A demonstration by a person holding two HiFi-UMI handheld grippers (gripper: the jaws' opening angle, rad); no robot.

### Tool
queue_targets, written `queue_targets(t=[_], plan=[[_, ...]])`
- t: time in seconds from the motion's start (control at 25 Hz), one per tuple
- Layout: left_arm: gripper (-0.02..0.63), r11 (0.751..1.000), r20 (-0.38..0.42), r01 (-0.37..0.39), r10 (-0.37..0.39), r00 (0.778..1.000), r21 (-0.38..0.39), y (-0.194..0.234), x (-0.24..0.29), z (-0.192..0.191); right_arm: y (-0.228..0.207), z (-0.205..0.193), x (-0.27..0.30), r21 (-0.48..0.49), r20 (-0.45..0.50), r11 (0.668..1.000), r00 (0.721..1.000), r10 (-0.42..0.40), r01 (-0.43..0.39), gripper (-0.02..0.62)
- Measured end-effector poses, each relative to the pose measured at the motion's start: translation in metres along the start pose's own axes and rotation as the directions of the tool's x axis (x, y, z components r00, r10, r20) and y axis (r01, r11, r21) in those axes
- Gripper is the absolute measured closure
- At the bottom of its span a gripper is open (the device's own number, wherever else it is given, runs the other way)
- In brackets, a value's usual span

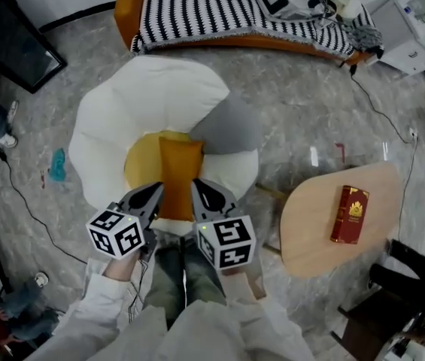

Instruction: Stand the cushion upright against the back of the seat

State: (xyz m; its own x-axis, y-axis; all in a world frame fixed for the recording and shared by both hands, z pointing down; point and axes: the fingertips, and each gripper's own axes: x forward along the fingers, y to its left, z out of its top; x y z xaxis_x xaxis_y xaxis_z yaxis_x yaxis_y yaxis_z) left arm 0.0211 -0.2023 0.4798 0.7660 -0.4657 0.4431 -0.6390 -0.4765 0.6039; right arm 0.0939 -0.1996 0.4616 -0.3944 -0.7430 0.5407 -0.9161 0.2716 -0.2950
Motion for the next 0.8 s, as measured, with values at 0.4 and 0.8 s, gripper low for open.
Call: queue_targets(t=[0.4,0.8], plan=[[0.600,0.999,-0.041,-0.023,0.021,0.999,-0.027,0.060,0.057,-0.034,-0.043,-0.055,0.068,0.050,-0.052,0.999,0.999,0.001,0.002,0.583],[0.600,0.995,-0.054,-0.049,0.044,0.998,-0.083,0.123,0.110,-0.068,-0.087,-0.108,0.131,0.151,-0.072,0.988,0.997,-0.035,0.046,0.583]])
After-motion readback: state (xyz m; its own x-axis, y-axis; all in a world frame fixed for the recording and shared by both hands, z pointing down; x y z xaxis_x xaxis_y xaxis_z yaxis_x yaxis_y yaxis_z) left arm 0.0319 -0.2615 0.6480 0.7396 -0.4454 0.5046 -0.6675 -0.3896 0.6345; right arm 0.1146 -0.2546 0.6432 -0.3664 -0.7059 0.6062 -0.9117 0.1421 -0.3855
